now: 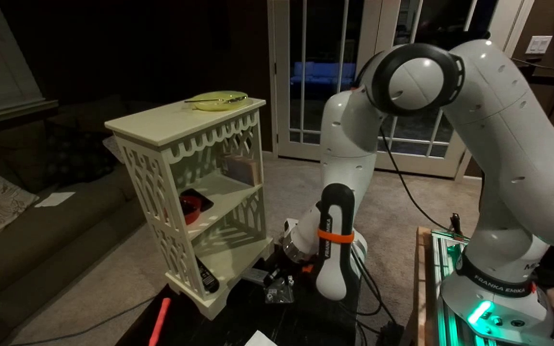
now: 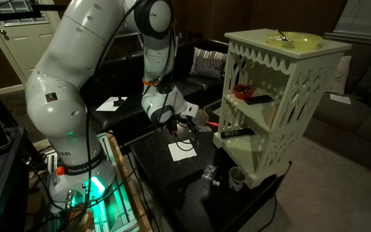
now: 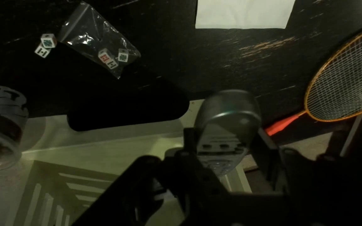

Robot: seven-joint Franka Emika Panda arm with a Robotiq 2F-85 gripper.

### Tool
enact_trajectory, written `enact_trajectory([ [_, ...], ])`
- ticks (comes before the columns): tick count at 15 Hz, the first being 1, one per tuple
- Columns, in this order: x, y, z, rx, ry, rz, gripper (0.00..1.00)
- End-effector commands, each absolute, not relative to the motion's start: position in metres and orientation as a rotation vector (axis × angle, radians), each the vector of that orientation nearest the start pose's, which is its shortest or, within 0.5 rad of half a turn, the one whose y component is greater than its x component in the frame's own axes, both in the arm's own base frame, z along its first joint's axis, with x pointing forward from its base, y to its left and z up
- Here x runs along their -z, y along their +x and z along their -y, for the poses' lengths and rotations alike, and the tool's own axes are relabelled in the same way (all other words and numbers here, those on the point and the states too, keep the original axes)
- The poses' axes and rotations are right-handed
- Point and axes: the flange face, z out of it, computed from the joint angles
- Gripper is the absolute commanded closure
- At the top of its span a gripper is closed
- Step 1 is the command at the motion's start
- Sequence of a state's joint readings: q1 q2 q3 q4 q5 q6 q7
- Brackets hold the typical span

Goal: Put the grey remote control on top of the shelf.

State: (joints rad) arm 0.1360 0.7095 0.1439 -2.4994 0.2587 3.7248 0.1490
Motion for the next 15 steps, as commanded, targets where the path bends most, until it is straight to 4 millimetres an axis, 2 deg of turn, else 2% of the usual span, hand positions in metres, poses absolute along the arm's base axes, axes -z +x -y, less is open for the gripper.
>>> enact_trajectory([
  [1, -0.149, 0.401, -0.093, 0.813, -2.914, -0.288, 0.77],
  [6, -0.215, 0.393, -0.092, 0.952, -2.841, -0.292, 0.77],
  [7, -0.222, 0.414, -0.099, 0.981, -2.823, -0.296, 0.77],
  [10, -0.265, 0.419, -0.108, 1.053, -2.773, -0.321, 0.77],
  [12, -0.297, 0.403, -0.106, 1.12, -2.726, -0.371, 0.77],
  [13, -0.31, 0.415, -0.112, 1.148, -2.697, -0.391, 0.77],
  [15, -0.337, 0.417, -0.117, 1.183, -2.645, -0.416, 0.77],
])
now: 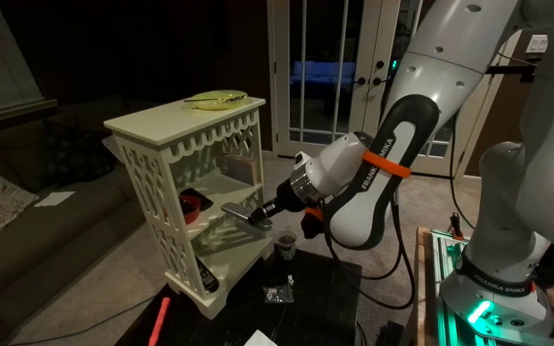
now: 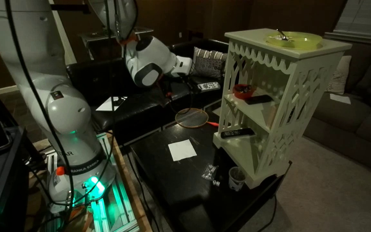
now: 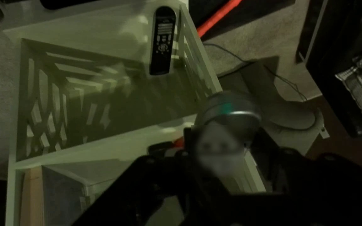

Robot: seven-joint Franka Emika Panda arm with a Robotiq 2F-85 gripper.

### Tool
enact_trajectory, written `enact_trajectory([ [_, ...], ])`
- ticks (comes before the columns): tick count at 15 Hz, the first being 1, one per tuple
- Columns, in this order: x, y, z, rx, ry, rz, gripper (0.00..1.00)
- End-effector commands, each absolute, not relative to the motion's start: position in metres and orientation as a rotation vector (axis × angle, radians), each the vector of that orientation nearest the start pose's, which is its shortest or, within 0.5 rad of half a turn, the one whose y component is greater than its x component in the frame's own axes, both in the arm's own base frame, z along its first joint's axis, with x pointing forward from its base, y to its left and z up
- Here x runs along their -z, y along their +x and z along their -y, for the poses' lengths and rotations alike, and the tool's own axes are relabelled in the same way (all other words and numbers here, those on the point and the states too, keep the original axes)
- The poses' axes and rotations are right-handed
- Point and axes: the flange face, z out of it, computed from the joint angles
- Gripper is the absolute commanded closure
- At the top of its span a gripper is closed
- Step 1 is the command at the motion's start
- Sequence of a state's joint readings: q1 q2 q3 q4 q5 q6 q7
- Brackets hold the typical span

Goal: Put the grey remote control on top of the shelf.

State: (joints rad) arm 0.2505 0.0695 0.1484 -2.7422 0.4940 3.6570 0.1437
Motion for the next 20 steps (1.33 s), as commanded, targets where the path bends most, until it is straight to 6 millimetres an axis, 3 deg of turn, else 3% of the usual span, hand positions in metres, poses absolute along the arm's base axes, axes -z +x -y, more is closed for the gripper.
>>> enact_trajectory([
  [1, -0.348, 0.404, -0.116, 1.183, -2.621, -0.412, 0.77],
  [3, -0.371, 0.414, -0.133, 1.165, -2.588, -0.345, 0.77],
  [5, -0.396, 0.398, -0.152, 1.161, -2.545, -0.223, 0.77],
  [8, -0.429, 0.395, -0.178, 1.261, -2.398, -0.121, 0.77],
  [13, -0.449, 0.395, -0.164, 1.441, -2.156, -0.24, 0.77],
  [14, -0.447, 0.394, -0.168, 1.415, -2.223, -0.201, 0.52],
  [19, -0.447, 0.396, -0.161, 1.437, -2.191, -0.241, 0.52],
  [20, -0.448, 0.401, -0.166, 1.452, -2.169, -0.234, 0.77],
])
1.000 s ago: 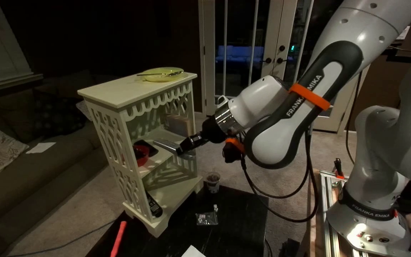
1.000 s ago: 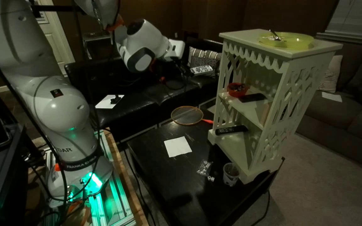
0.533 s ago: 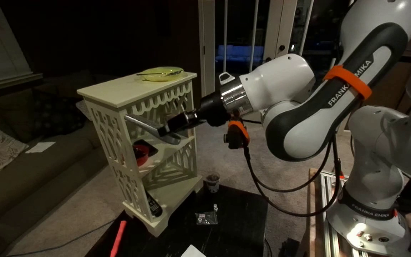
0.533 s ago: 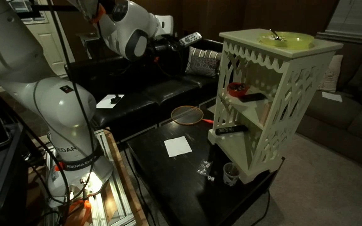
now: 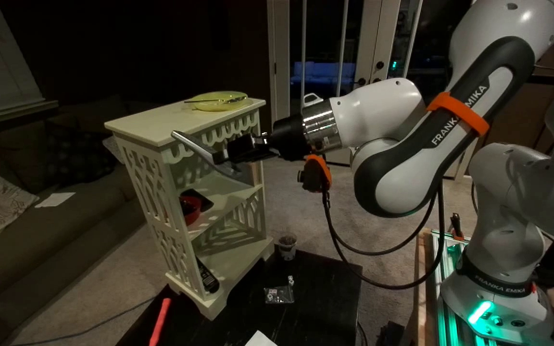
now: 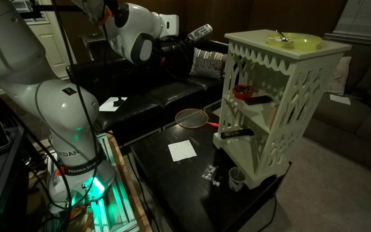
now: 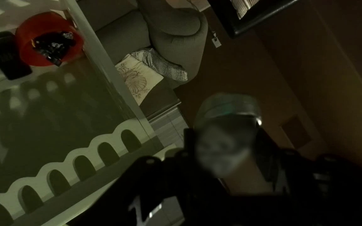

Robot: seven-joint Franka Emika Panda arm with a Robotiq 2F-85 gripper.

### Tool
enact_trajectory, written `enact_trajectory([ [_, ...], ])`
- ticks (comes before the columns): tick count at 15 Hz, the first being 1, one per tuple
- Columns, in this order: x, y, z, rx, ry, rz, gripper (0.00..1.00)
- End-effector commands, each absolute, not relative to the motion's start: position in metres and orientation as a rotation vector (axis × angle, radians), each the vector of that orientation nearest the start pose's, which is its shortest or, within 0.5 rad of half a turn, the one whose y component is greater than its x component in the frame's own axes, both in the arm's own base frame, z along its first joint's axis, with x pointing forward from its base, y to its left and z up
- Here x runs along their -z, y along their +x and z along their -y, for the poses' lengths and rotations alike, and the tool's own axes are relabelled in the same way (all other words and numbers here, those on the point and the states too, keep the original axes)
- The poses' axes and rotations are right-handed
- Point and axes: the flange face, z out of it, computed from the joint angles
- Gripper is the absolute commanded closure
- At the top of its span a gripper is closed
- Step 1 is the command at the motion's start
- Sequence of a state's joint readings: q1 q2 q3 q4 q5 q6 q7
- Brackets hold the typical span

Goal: Put the grey remote control on top of the shelf.

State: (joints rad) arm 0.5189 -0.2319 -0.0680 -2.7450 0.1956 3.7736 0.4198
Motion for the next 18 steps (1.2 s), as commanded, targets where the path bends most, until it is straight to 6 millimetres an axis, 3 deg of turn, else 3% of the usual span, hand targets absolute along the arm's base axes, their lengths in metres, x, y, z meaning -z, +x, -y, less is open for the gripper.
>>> enact_trajectory([
  [1, -0.457, 0.412, -0.166, 1.481, -2.155, -0.232, 0.77],
  [2, -0.464, 0.422, -0.165, 1.5, -2.165, -0.223, 0.77],
  [7, -0.543, 0.496, -0.152, 1.599, -2.276, -0.121, 0.77],
  [9, -0.571, 0.525, -0.127, 1.648, -2.352, -0.062, 0.77],
  [11, -0.585, 0.548, -0.086, 1.676, -2.45, -0.015, 0.77],
  [13, -0.587, 0.556, -0.05, 1.705, -2.541, 0.012, 0.77],
  [14, -0.588, 0.557, -0.045, 1.714, -2.563, 0.023, 0.77],
  [16, -0.593, 0.555, -0.048, 1.735, -2.588, 0.063, 0.77],
  [18, -0.602, 0.552, -0.075, 1.771, -2.548, 0.126, 0.77],
])
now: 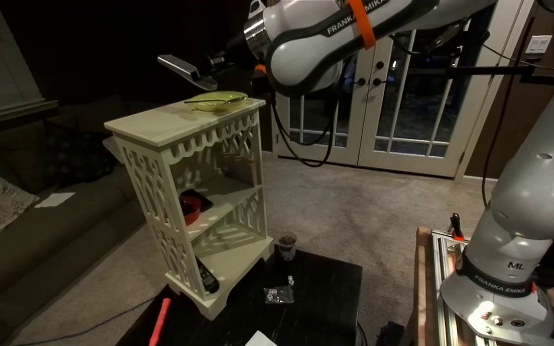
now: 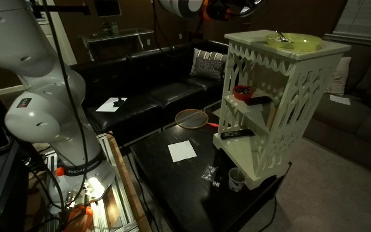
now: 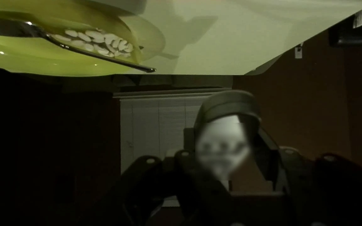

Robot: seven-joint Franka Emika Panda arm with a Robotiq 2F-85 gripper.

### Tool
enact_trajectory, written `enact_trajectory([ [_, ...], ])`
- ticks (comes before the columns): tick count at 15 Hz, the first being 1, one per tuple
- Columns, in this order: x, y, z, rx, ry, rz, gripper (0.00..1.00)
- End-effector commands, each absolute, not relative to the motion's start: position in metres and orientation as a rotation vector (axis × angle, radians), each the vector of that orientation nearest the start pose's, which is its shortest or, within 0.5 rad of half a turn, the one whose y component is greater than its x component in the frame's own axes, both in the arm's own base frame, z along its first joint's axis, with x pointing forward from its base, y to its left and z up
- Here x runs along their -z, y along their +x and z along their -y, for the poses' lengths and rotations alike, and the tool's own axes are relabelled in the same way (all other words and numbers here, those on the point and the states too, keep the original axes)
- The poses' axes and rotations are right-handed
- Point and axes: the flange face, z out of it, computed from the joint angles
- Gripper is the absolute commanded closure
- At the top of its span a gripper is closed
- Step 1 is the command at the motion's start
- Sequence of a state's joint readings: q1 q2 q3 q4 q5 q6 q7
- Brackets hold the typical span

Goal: Put the grey remote control on top of the shelf.

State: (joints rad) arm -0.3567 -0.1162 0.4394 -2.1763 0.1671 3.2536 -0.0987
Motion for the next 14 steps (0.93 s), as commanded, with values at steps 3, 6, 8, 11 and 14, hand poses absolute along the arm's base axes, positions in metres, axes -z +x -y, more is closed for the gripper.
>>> enact_trajectory([
  [3, -0.612, 0.542, -0.123, 1.763, -2.535, 0.26, 0.77],
  [6, -0.619, 0.538, -0.14, 1.715, -2.658, 0.316, 0.77],
  [8, -0.62, 0.543, -0.149, 1.672, -2.755, 0.296, 0.77],
  [11, -0.618, 0.556, -0.17, 1.597, -2.855, 0.252, 0.77],
  [14, -0.614, 0.569, -0.183, 1.573, -2.868, 0.169, 0.77],
])
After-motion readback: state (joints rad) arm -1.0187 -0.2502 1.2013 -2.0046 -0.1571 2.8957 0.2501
